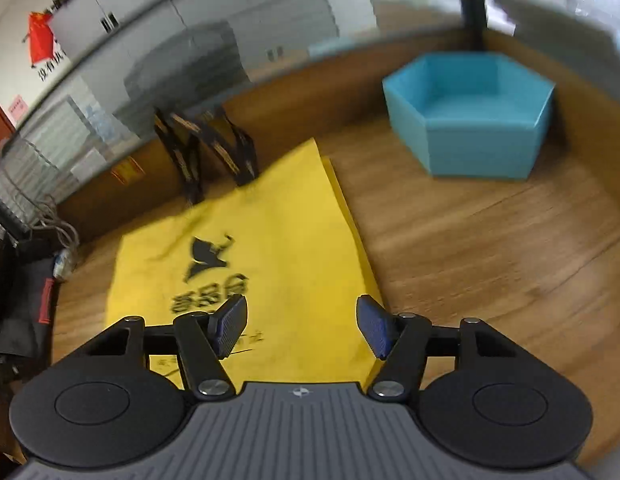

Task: Fold shopping bag
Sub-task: 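Move both tools down toward the yellow Himaxx bag on the desk, then grasp the bag's side edge with the right gripper and fold it lengthwise over the bag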

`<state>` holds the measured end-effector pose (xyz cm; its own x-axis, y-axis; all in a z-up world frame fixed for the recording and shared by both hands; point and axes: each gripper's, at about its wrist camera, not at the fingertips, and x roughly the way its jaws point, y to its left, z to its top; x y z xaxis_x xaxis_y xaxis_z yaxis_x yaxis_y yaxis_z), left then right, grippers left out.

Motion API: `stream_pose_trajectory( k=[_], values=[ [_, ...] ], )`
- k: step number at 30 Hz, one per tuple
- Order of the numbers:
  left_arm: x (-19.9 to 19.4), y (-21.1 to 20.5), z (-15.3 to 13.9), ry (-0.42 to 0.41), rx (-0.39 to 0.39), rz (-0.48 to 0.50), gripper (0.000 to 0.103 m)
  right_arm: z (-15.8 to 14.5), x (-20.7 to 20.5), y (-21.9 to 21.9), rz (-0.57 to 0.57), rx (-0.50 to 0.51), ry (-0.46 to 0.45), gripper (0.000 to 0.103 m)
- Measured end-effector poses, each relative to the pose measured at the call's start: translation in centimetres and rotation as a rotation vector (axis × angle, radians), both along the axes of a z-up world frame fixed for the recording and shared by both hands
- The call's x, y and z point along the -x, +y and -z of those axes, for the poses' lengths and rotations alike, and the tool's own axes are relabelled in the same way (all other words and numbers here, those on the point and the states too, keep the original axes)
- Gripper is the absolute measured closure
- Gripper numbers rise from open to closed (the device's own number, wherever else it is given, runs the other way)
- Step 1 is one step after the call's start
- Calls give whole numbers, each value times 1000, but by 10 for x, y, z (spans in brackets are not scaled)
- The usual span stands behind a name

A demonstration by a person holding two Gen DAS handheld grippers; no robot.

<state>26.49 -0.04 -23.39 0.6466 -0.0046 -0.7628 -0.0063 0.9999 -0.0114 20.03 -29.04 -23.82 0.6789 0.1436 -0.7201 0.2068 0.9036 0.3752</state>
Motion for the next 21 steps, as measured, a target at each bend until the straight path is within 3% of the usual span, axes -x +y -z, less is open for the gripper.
stream_pose_trajectory(
  k=[2, 9, 13, 15, 18, 19, 21],
  values=[
    [-16, -12, 14, 10, -24, 11, 3, 18, -16, -8, -11, 12, 25, 34],
    [-38, -26, 49, 57, 11, 4, 9, 71, -56, -27, -59, -63, 65, 34],
    [-49, -32, 67, 89, 29, 14, 9, 60, -55, -19, -91, -99, 48, 35],
    [-53, -34, 73, 115, 31, 38, 13, 55, -55, -15, -107, -117, 39, 45],
    [-58, -37, 82, 154, 37, 67, 23, 48, -54, -9, -131, -143, 25, 68],
    [-59, -37, 85, 167, 44, 75, 24, 45, -54, -7, -139, -152, 21, 91],
    [-61, -38, 93, 203, 41, 88, 29, 40, -53, -3, -155, -170, 12, 96]
  ],
)
